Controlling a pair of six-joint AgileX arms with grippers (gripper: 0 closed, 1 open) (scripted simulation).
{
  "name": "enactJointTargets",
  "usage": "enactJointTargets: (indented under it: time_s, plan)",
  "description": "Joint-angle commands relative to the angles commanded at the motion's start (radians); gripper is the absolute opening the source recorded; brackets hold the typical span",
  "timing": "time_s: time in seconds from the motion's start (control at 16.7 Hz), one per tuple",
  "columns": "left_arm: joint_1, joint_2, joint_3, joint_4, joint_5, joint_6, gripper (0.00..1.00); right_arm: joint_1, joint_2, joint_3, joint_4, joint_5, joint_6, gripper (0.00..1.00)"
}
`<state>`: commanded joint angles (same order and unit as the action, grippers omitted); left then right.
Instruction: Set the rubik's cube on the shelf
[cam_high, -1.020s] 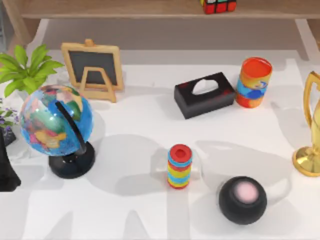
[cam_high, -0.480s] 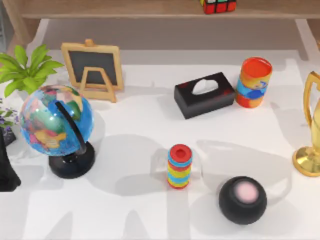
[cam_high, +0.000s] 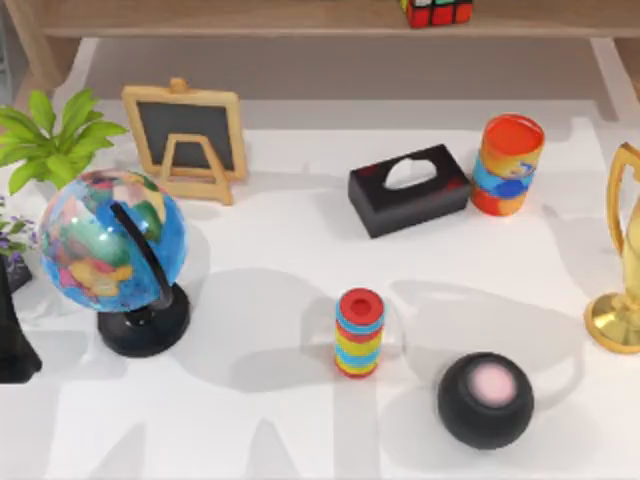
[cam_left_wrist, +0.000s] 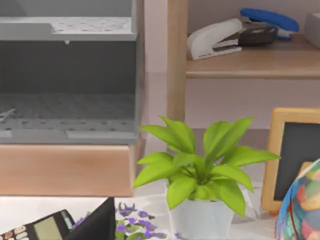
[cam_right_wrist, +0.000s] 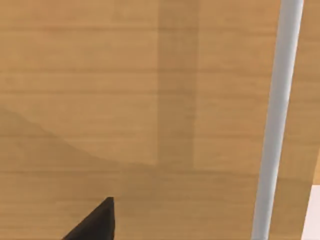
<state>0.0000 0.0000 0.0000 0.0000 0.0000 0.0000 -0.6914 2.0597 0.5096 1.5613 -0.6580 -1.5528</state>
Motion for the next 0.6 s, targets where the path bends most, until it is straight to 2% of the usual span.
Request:
enactJointTargets:
  time_s: [0.24, 0.6]
  plan:
    - [0.000, 0.000, 0.000, 0.000, 0.000, 0.000, 1.00, 0.003, 0.001, 0.003, -0.002, 0.003, 0.000, 1.00]
    - [0.000, 0.000, 0.000, 0.000, 0.000, 0.000, 1.00, 0.003, 0.001, 0.003, -0.002, 0.003, 0.000, 0.55]
